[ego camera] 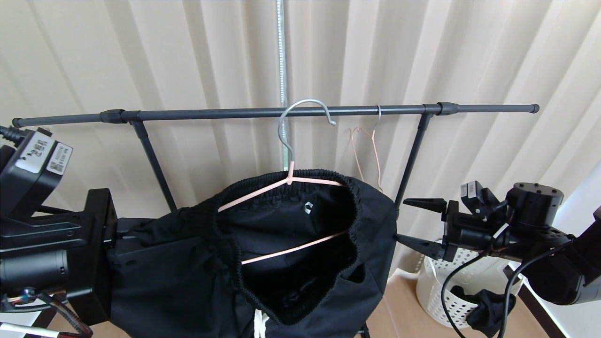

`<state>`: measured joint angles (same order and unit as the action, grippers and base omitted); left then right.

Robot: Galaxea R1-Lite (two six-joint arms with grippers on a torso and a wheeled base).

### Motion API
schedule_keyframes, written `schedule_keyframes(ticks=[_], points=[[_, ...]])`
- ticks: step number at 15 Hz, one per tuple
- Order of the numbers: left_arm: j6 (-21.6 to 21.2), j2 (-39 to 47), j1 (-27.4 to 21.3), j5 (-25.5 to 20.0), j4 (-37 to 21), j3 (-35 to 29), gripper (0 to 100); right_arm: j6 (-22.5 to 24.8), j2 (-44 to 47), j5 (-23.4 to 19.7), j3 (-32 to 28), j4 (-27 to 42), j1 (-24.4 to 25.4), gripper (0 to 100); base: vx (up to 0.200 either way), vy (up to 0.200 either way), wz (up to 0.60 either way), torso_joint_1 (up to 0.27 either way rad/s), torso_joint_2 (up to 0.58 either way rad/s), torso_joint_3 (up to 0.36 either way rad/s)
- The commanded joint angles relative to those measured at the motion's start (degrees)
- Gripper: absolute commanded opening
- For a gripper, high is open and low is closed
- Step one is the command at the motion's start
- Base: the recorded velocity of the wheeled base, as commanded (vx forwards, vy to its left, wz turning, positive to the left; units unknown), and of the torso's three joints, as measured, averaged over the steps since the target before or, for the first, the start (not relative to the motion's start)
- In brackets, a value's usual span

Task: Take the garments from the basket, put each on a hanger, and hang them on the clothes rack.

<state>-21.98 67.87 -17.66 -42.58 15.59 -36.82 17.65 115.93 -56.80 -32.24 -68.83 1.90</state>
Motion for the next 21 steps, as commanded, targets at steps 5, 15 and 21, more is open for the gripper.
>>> schedule_keyframes(ticks=[5,15,21], points=[[0.89,-0.01,0.35,0.04,0.05,0.08,0,3.44,-2.29,-0.16,1.66,0.01,0.12,100,0.0,0.0,0.0,0.0,0.0,0.0],[6.6,-3.27,6.85,0.22,0.05,2.36,0,-3.06,-6.95,8.54,0.96,0.1,5.31,100,0.0,0.0,0.0,0.0,0.0,0.0],[8.8,0.34,7.21,5.14,2.69,0.69,0,-9.39,-7.21,24.45,-1.77,-0.08,11.11,100,0.0,0.0,0.0,0.0,0.0,0.0]])
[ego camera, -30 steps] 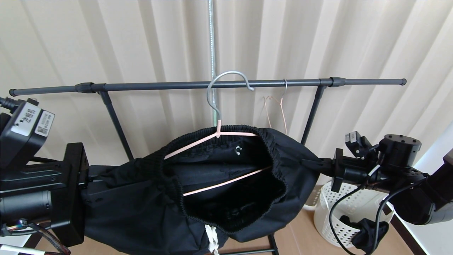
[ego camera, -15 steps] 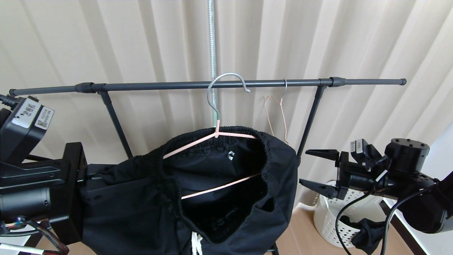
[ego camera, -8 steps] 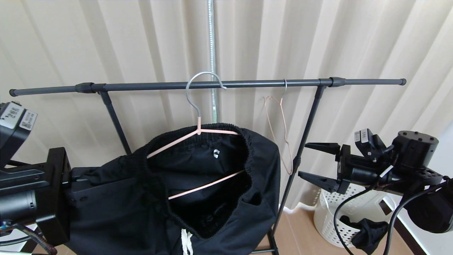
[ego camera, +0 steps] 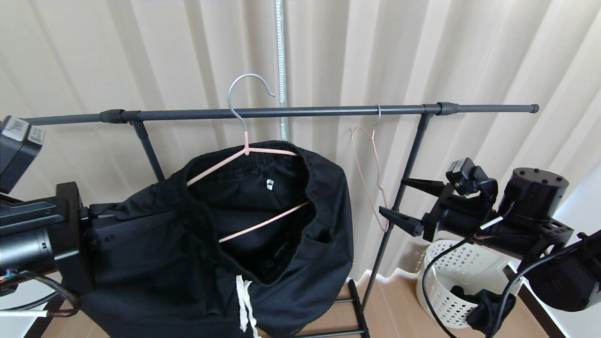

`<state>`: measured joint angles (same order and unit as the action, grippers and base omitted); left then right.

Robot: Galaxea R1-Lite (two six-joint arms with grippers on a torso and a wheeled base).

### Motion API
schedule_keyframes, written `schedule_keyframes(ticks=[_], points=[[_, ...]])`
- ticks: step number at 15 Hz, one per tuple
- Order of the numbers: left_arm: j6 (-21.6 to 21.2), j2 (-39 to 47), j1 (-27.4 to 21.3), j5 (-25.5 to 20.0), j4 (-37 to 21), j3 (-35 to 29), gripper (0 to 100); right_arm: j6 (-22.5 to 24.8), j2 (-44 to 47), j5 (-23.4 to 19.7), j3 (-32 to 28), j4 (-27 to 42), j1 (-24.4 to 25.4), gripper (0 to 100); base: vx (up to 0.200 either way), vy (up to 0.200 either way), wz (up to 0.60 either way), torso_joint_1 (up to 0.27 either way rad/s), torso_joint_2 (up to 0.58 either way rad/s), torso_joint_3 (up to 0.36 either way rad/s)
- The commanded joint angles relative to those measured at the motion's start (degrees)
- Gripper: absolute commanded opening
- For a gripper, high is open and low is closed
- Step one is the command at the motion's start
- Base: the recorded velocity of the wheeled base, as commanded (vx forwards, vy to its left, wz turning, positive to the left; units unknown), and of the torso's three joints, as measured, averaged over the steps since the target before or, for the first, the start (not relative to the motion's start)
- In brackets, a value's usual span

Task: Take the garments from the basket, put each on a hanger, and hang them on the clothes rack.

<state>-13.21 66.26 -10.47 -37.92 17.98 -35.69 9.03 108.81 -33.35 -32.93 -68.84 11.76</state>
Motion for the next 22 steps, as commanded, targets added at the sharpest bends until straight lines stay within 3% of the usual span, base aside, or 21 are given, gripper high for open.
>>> schedule_keyframes(ticks=[1,4,10,15,22], points=[[0.03,2.65,0.01,0.92,0.3,-0.69,0,-1.91,-0.09,2.33,-1.53,0.02,1.68,100,0.0,0.0,0.0,0.0,0.0,0.0],[0.12,7.4,-0.95,4.97,0.39,-2.71,0,-4.73,0.17,5.67,-3.46,0.29,2.74,100,0.0,0.0,0.0,0.0,0.0,0.0],[6.01,16.89,-4.65,12.88,0.83,-8.95,0,-4.99,0.96,8.39,-3.72,0.29,4.41,100,0.0,0.0,0.0,0.0,0.0,0.0],[9.17,23.3,-4.91,15.25,6.54,-12.47,0,-4.99,1.23,8.39,-3.72,0.2,4.41,100,0.0,0.0,0.0,0.0,0.0,0.0],[11.11,29.63,-4.73,18.41,6.98,-18.62,0,-4.99,1.4,8.39,-3.72,0.2,4.41,100,0.0,0.0,0.0,0.0,0.0,0.0]])
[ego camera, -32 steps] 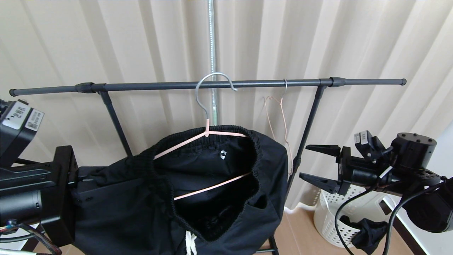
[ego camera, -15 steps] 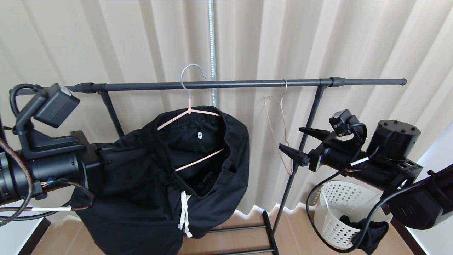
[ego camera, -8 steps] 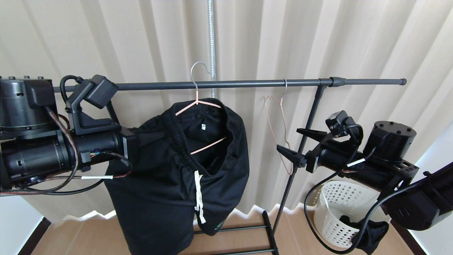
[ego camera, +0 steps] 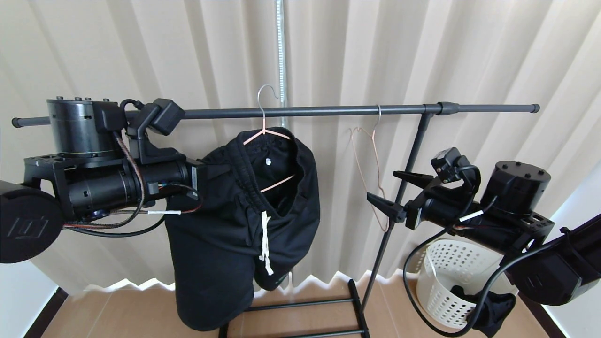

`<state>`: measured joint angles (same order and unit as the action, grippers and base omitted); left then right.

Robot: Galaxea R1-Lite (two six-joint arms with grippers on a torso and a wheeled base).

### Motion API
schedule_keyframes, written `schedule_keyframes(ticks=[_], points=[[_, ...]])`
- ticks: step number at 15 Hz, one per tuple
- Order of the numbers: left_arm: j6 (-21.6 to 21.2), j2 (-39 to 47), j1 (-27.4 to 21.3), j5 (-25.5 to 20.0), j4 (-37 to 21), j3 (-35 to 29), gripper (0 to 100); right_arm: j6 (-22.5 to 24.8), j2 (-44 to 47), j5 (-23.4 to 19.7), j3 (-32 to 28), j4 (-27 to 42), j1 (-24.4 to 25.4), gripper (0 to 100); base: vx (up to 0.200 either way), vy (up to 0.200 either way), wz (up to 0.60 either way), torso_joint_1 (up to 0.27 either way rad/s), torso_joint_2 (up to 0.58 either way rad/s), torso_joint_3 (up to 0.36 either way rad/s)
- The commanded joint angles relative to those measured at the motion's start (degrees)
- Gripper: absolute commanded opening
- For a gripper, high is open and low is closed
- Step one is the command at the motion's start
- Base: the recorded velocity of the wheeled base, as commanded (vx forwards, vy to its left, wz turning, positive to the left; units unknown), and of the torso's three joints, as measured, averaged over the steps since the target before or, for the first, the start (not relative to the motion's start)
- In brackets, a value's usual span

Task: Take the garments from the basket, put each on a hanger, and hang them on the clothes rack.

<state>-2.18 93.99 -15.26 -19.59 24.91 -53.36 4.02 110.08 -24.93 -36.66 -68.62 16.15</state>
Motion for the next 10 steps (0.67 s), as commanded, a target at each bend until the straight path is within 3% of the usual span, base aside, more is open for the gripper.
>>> schedule_keyframes(ticks=[1,4,7,10], points=[[0.42,2.69,0.15,0.17,0.06,-1.57,0,0.02,0.13,-0.03,0.01,-0.02,0.02,100,0.0,0.0,0.0,0.0,0.0,0.0],[2.97,5.77,0.41,0.25,1.81,-3.68,0,0.02,0.13,-0.03,0.09,-0.02,0.02,100,0.0,0.0,0.0,0.0,0.0,0.0],[3.15,8.49,0.41,2.89,5.42,-5.09,0,0.02,0.13,-0.03,0.09,-0.02,0.02,100,0.0,0.0,0.0,0.0,0.0,0.0],[3.5,9.72,0.41,3.86,5.5,-6.32,0,0.02,0.13,-0.03,0.09,-0.02,0.02,100,0.0,0.0,0.0,0.0,0.0,0.0]])
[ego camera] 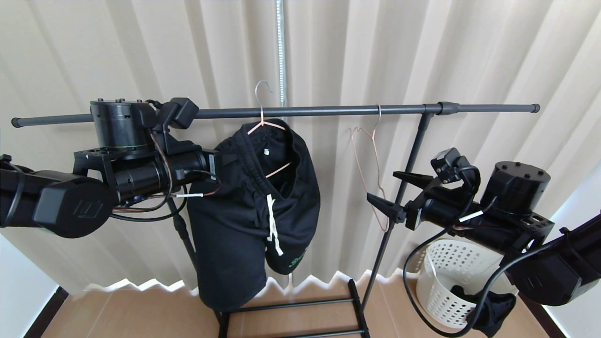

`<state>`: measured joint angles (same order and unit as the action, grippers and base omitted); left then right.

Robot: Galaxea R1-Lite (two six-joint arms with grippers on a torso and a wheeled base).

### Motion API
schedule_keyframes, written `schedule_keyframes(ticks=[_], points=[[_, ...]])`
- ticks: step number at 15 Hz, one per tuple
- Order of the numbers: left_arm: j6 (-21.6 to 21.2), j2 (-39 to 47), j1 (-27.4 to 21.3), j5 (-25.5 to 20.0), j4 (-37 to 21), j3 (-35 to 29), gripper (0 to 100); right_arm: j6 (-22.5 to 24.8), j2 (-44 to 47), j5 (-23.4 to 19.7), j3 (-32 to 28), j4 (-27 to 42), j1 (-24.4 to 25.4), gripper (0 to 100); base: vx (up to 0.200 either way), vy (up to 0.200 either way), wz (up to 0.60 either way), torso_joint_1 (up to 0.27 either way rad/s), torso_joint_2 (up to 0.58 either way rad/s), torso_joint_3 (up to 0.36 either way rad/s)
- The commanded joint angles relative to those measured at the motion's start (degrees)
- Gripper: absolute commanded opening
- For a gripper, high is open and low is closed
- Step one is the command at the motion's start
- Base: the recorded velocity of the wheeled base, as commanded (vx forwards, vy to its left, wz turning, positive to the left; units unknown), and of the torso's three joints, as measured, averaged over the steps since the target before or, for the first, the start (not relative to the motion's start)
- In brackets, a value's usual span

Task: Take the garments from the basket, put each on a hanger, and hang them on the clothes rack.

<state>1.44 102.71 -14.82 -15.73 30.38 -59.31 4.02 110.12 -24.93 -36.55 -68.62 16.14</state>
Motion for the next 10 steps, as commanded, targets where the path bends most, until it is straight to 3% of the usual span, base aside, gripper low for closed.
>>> schedule_keyframes(ticks=[1,10], points=[[0.67,1.71,-0.03,-0.01,0.03,-1.25,0,0.02,0.1,-0.03,-0.02,-0.02,0.03,100,0.0,0.0,0.0,0.0,0.0,0.0],[1.29,4.87,0.32,0.08,0.12,-2.04,0,0.11,0.8,-0.03,0.34,-0.46,0.03,100,0.0,0.0,0.0,0.0,0.0,0.0]])
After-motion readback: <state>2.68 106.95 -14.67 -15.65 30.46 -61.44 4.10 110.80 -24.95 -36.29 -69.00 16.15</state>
